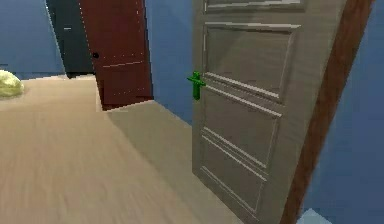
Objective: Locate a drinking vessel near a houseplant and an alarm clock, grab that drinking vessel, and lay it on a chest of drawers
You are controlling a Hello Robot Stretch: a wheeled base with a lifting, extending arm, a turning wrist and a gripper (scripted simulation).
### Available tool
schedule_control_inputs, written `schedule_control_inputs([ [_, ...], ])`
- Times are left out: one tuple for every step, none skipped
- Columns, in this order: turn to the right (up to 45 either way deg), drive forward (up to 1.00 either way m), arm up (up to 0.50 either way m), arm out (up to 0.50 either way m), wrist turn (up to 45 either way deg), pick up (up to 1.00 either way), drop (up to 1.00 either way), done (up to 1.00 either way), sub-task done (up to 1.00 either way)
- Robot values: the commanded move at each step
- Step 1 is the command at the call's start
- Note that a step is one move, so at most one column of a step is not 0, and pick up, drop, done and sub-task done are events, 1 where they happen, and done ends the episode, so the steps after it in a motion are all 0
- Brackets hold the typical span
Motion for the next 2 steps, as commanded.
schedule_control_inputs([
  [-33.0, 0.0, 0.0, 0.0, 0.0, 0.0, 0.0, 0.0, 0.0],
  [0.0, 1.0, 0.0, 0.0, 0.0, 0.0, 0.0, 0.0, 0.0],
])
